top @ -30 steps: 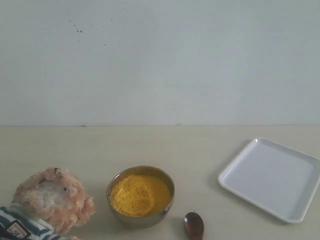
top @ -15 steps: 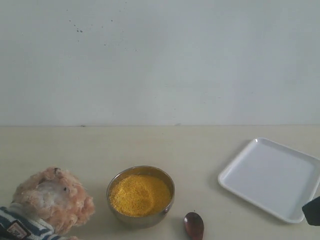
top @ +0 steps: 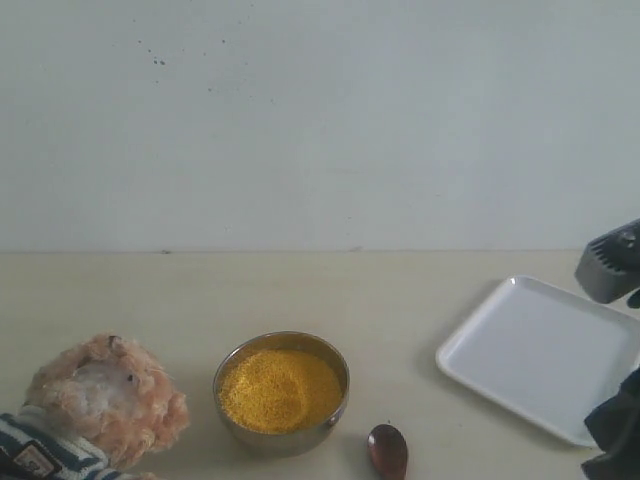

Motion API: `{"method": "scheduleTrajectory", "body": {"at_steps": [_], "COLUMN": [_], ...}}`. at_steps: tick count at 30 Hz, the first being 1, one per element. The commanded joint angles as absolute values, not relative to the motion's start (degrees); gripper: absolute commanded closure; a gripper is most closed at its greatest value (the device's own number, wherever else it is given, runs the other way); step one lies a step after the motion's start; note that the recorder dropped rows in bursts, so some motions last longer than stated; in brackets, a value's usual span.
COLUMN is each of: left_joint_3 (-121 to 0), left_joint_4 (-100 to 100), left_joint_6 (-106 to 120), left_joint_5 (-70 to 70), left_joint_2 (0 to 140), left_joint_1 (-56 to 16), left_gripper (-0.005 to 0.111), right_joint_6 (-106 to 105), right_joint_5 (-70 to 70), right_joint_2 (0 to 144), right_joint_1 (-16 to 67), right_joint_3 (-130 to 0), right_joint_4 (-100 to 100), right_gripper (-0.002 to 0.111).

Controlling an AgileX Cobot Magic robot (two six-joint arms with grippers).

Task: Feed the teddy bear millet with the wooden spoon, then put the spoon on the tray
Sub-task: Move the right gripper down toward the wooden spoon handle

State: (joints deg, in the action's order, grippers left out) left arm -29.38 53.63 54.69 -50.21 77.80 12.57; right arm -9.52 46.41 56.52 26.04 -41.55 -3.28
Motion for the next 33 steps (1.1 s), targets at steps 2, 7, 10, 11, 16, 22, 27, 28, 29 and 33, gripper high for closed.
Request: {"method": "scheduleTrajectory", "body": {"at_steps": [2, 7, 10, 11, 16, 22, 27, 28, 29, 33], "left_joint_3": [-29.22, -29.22, -29.22, -29.22, -29.22, -29.22, -29.22, -29.22, -29.22, -29.22], "left_joint_4": [54.58, 54.58, 54.58, 54.58, 54.58, 54.58, 54.58, 54.58, 54.58, 54.58], "left_joint_6": [55.01, 55.01, 55.01, 55.01, 55.01, 55.01, 55.01, 55.01, 55.01, 55.01], "left_joint_5": [-50.78, -50.78, -50.78, -50.78, -50.78, -50.57, -50.57, -50.57, -50.57, -50.57], "left_joint_2": [77.37, 77.37, 77.37, 77.37, 77.37, 77.37, 77.37, 77.37, 77.37, 77.37], "left_joint_1": [12.79, 12.79, 12.79, 12.79, 12.79, 12.79, 12.79, 12.79, 12.79, 12.79], "left_gripper": [0.101, 0.101, 0.101, 0.101, 0.101, 0.101, 0.101, 0.101, 0.101, 0.101], "right_joint_6": [10.97, 20.67, 21.07, 21.32, 28.02, 31.34, 33.37, 33.37, 33.37, 33.74], "right_joint_5": [44.49, 44.33, 43.96, 43.3, 40.77, 38.79, 35.81, 35.53, 35.28, 35.16], "right_joint_2": [58.76, 66.33, 71.86, 73.27, 76.87, 77.87, 77.87, 77.87, 77.87, 77.87], "right_joint_1": [39.44, 47.09, 49.49, 50.13, 51.34, 51.34, 51.51, 51.66, 51.99, 51.99], "right_joint_3": [-41.82, -41.82, -41.82, -41.82, -41.82, -41.82, -41.82, -41.82, -41.82, -41.82], "right_joint_4": [7.17, 9.74, 9.61, 9.61, 9.93, 11.03, 10.92, 10.82, 10.82, 10.78], "right_gripper": [0.108, 0.108, 0.108, 0.108, 0.108, 0.108, 0.104, 0.102, 0.098, 0.078]}}
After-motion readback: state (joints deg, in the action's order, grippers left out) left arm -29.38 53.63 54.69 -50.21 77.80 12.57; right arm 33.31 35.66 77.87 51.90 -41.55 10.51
